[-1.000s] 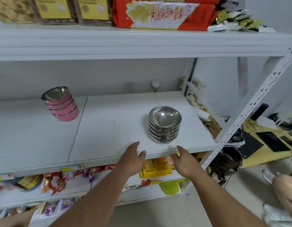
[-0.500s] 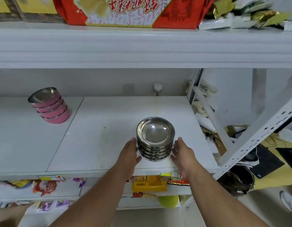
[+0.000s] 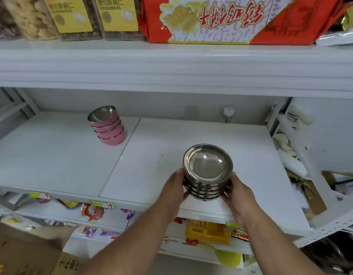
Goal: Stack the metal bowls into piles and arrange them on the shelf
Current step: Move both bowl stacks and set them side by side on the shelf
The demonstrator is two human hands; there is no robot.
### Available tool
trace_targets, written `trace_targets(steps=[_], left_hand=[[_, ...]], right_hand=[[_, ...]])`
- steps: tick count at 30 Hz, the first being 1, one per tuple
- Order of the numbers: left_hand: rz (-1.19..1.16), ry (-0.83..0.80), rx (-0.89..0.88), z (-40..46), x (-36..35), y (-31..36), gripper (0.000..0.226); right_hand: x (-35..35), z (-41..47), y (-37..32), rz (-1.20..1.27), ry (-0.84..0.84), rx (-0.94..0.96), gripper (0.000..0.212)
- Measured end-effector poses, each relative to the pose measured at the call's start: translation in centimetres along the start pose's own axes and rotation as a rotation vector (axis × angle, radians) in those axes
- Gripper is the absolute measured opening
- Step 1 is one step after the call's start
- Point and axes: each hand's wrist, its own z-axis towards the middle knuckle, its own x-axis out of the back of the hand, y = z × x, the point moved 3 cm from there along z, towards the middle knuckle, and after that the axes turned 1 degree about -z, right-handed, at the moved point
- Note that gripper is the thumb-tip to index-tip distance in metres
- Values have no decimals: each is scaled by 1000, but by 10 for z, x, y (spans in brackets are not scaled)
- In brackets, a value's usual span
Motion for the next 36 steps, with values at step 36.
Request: trace_targets(steps=[36], left_hand=[[1,-99,22,58,301,52,44]], right_hand=[[-288,3,93,19,46,-25,49]])
